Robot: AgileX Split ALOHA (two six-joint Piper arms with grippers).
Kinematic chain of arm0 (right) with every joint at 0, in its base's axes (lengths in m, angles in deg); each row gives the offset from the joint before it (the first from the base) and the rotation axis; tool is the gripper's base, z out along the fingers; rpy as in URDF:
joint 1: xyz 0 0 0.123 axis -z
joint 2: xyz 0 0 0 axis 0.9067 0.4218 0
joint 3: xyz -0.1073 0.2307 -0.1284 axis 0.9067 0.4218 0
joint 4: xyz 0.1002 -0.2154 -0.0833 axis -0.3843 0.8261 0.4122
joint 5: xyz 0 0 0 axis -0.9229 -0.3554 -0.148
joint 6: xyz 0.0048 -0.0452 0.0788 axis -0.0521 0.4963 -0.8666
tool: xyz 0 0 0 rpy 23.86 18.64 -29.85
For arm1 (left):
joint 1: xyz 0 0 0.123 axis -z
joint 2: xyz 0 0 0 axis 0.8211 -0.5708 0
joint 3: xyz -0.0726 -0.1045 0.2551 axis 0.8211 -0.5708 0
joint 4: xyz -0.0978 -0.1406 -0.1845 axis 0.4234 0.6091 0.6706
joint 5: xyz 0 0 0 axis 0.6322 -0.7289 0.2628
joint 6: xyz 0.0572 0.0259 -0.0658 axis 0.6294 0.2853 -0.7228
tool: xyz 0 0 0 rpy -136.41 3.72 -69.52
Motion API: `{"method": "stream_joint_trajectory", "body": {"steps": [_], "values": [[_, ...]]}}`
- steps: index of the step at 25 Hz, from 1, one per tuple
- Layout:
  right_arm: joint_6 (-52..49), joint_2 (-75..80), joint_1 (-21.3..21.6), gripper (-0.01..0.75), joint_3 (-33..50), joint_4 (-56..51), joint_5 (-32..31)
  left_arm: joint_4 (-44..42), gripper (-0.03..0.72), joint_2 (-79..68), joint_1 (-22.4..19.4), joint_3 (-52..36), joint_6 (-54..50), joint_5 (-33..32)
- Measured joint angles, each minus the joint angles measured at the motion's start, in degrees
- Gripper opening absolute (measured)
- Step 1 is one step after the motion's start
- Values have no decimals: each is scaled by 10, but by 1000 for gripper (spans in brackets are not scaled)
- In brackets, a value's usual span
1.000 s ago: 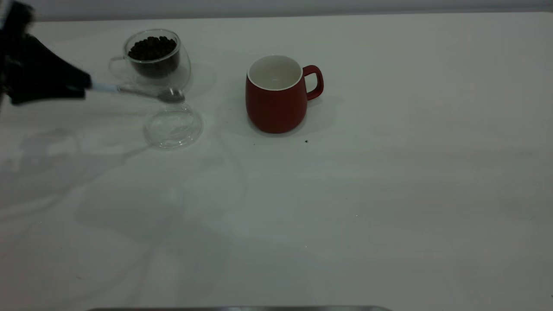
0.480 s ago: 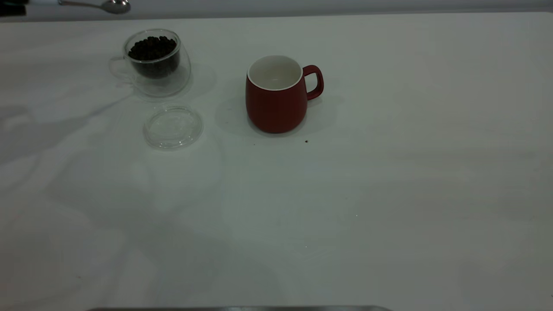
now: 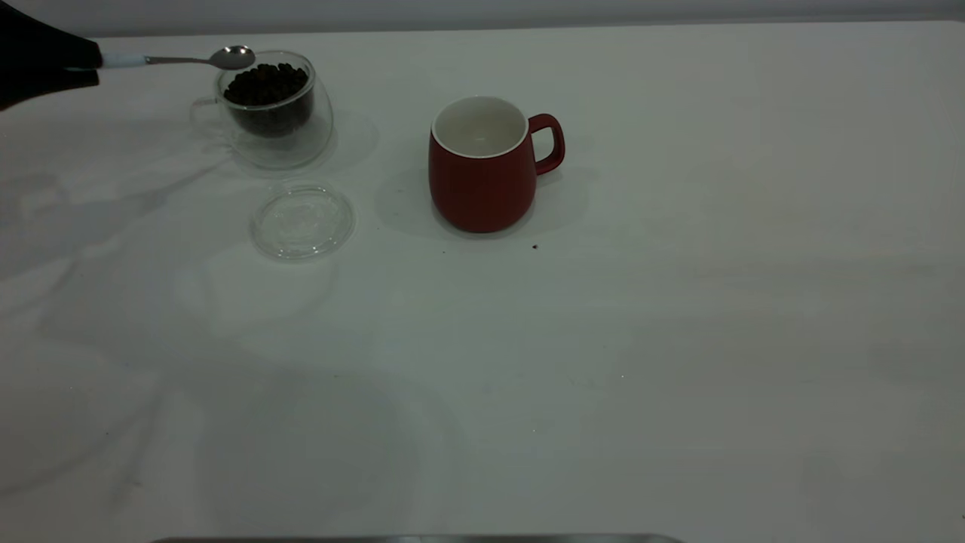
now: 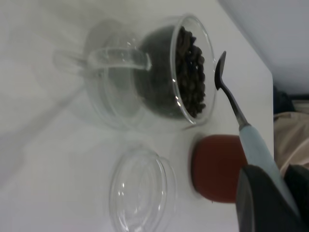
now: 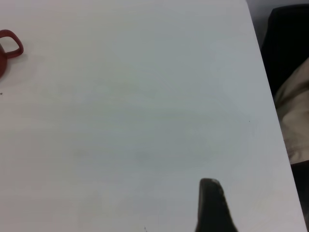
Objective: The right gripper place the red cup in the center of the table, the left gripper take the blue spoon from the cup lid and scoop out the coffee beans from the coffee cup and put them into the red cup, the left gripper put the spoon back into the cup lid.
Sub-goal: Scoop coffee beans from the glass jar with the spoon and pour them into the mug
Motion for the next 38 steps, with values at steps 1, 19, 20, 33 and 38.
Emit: {"method": "stream_joint_trajectory", "body": {"steps": [1, 19, 20, 33, 38], "values": [[0, 0, 0, 504, 0, 0, 0, 9, 126, -5, 4, 0, 11, 1], [0, 0, 0, 504, 0, 0, 0, 128, 126, -66, 62, 1, 103, 65], [0, 0, 0, 504, 0, 0, 0, 128, 126, -70, 62, 1, 103, 62], [0, 0, 0, 504, 0, 0, 0, 110, 126, -87, 62, 1, 60, 21], [0, 0, 0, 504, 0, 0, 0, 109, 126, -87, 57, 1, 41, 17]]}}
